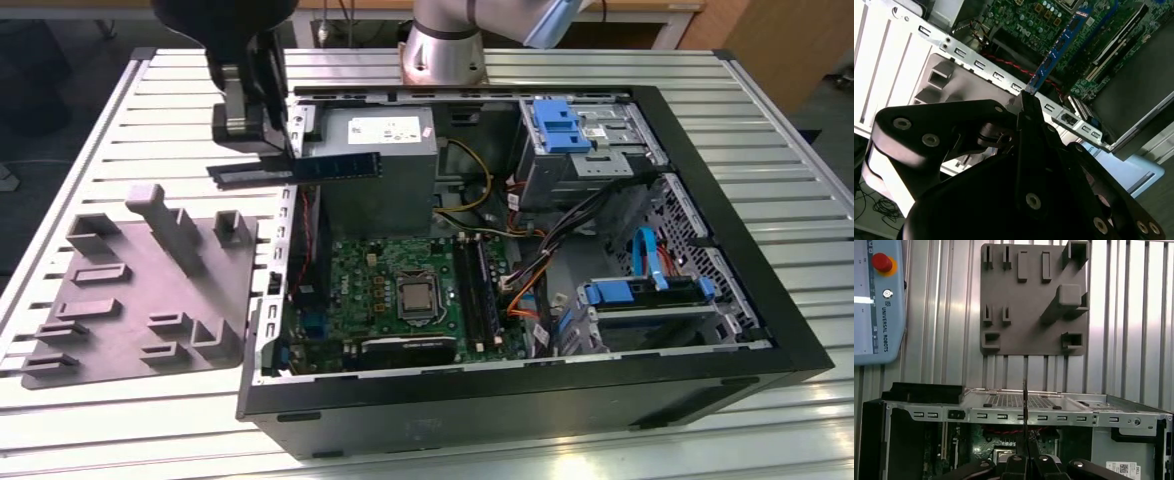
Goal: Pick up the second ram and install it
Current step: 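Pick up the second ram and move it above second insertion slot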
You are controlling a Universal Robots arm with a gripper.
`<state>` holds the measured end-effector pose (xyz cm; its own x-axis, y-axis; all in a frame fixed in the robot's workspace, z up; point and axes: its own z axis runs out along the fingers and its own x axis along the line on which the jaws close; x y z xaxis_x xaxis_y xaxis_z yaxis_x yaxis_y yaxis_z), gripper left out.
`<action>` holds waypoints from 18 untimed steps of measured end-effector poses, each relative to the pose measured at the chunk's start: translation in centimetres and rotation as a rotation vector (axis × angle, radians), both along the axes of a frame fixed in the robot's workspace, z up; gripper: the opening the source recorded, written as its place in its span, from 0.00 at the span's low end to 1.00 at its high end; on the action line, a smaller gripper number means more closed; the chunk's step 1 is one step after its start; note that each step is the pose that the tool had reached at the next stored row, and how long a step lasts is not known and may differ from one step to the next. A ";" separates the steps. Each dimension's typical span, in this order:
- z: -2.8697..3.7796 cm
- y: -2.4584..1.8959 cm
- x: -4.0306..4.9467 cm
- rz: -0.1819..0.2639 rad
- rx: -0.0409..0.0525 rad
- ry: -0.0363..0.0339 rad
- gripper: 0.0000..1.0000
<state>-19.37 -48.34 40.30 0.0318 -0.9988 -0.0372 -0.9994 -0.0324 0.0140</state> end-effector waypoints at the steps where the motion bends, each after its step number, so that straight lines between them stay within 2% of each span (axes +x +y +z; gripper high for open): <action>1: -0.02 0.02 0.26 0.000 -0.0001 0.0010 0.12; 16: -0.39 0.19 3.93 0.000 0.0000 0.0172 0.12; 18: -0.47 0.22 4.65 0.000 0.0000 0.0205 0.12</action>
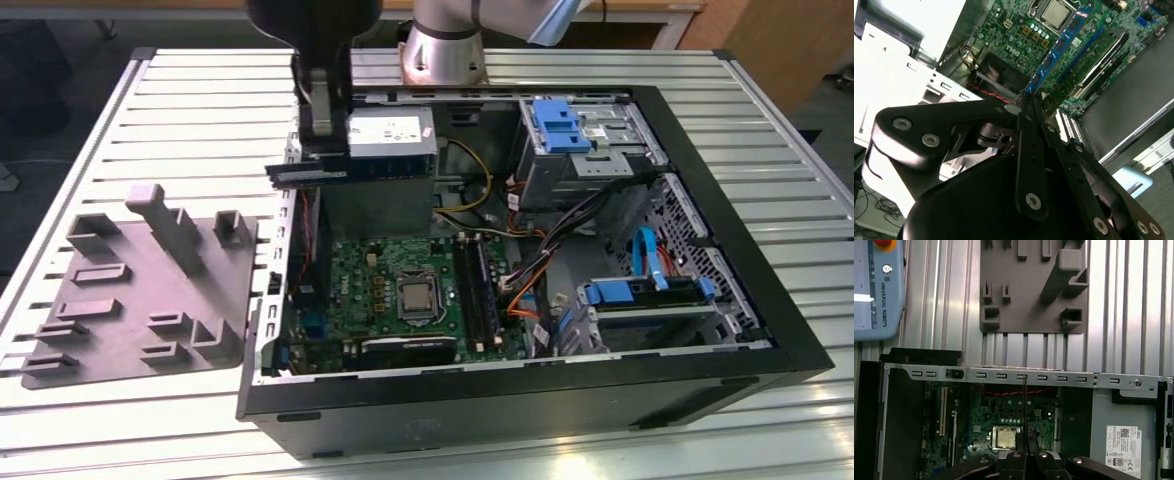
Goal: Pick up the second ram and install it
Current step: 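Pick up the second ram and move it above second insertion slot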
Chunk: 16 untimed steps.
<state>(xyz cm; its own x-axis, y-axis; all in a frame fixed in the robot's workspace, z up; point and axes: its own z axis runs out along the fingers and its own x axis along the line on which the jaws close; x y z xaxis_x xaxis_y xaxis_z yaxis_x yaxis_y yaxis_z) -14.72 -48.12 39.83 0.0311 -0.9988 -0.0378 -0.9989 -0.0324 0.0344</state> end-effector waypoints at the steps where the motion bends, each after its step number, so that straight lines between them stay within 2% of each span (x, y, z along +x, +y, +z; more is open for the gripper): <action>1: -0.03 0.01 0.27 0.000 -0.0001 0.0014 0.12; 16: -0.35 0.15 3.76 0.000 0.0001 0.0158 0.12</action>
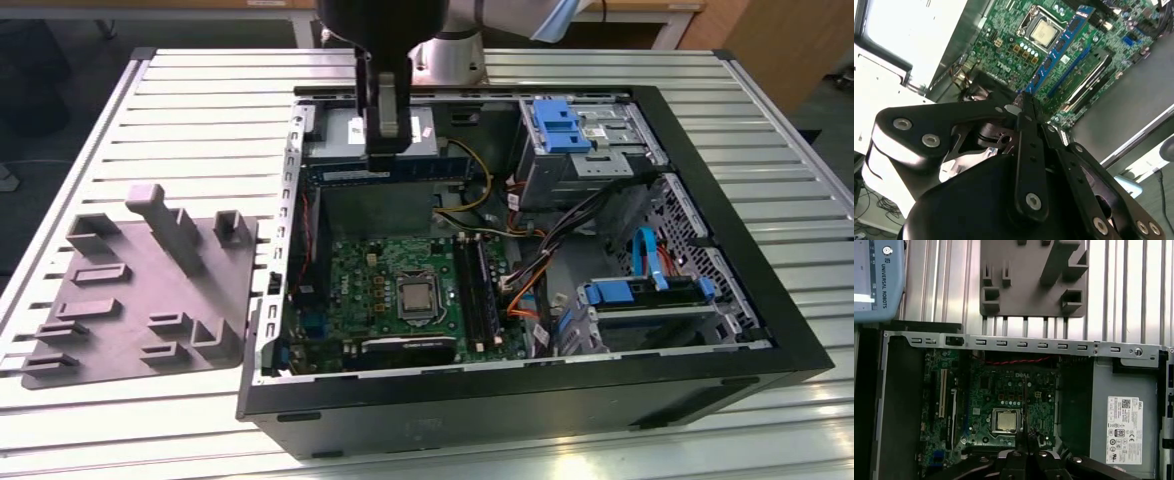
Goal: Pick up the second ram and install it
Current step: 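Pick up the second ram and move it above second insertion slot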
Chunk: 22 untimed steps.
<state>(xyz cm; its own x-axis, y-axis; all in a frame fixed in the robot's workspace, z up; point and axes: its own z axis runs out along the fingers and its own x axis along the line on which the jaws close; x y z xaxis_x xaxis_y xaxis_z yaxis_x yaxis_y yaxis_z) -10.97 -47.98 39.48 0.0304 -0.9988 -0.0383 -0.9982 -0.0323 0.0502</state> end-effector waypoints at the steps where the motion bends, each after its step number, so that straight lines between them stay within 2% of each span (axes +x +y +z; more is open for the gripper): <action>1: -0.02 0.01 0.22 0.000 0.0000 0.0007 0.12; 10: -0.16 0.05 1.79 0.000 0.0000 0.0047 0.12; 22: -0.20 0.06 2.15 0.000 0.0000 0.0047 0.12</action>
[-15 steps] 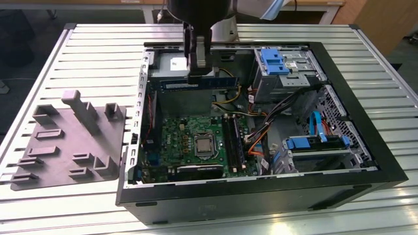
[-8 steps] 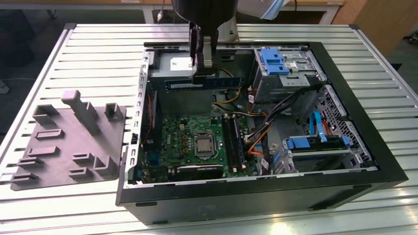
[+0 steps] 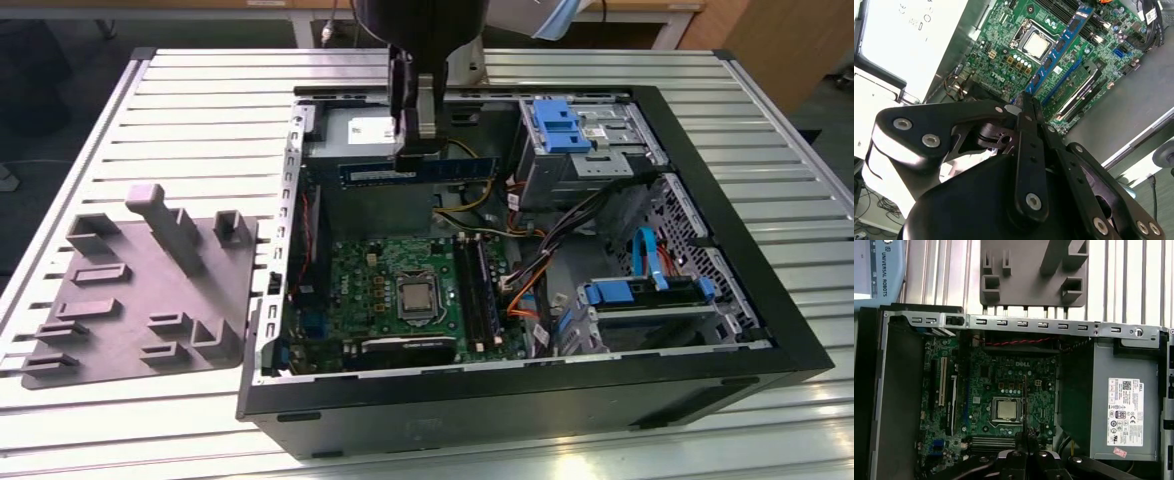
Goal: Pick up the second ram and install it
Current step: 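Pick up the second ram and move it above second insertion slot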
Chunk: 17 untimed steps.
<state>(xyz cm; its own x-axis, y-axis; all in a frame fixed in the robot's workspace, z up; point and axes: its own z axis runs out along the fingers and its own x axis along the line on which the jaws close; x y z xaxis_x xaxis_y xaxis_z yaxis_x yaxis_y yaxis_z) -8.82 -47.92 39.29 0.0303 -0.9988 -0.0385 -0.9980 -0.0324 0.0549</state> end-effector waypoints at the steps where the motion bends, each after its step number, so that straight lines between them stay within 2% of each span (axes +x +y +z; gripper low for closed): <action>1: -0.01 0.00 0.11 0.000 -0.0001 0.0001 0.12; 10: -0.16 0.00 1.10 0.000 0.0000 0.0011 0.12; 17: -0.67 0.01 1.60 0.000 -0.0002 0.0027 0.12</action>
